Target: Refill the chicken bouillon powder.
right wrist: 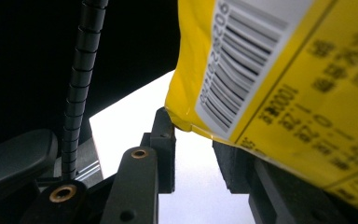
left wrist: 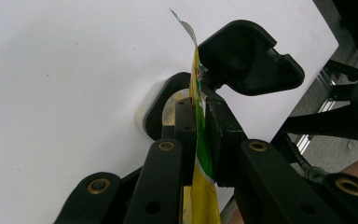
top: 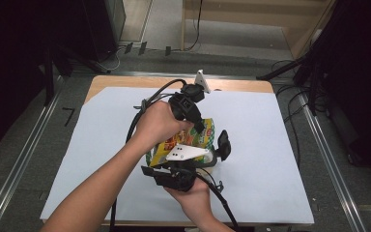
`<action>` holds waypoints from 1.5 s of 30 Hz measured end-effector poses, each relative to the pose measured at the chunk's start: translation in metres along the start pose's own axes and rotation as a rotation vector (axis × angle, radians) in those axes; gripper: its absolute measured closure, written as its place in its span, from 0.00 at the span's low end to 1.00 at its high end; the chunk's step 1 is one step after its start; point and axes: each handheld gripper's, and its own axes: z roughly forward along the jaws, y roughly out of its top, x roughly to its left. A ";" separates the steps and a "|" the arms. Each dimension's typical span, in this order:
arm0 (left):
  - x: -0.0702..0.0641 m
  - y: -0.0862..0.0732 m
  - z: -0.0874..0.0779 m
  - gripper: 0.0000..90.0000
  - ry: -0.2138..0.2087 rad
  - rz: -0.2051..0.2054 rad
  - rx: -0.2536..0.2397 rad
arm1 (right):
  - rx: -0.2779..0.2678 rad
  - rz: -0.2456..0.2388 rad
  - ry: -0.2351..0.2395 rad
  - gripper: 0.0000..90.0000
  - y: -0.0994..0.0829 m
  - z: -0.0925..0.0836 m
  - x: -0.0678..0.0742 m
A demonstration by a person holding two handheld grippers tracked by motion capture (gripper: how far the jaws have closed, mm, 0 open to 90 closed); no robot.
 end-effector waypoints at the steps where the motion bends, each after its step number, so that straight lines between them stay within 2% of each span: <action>1: 0.000 0.000 0.000 0.93 0.000 0.001 0.001 | 0.000 0.001 0.000 0.80 0.000 0.000 0.000; 9: 0.002 0.000 0.000 0.93 -0.016 -0.007 0.008 | 0.003 -0.011 0.002 0.80 -0.001 0.001 0.000; 17: 0.000 0.004 -0.005 0.93 0.002 -0.002 0.015 | -0.011 0.005 0.024 0.80 0.003 -0.002 0.000; 27: 0.000 0.005 -0.006 0.94 0.015 -0.006 0.009 | -0.001 -0.013 0.009 0.78 0.005 -0.002 0.001; 45: -0.001 0.004 -0.004 0.93 0.023 0.004 0.006 | 0.008 -0.035 -0.007 0.80 0.005 -0.001 0.000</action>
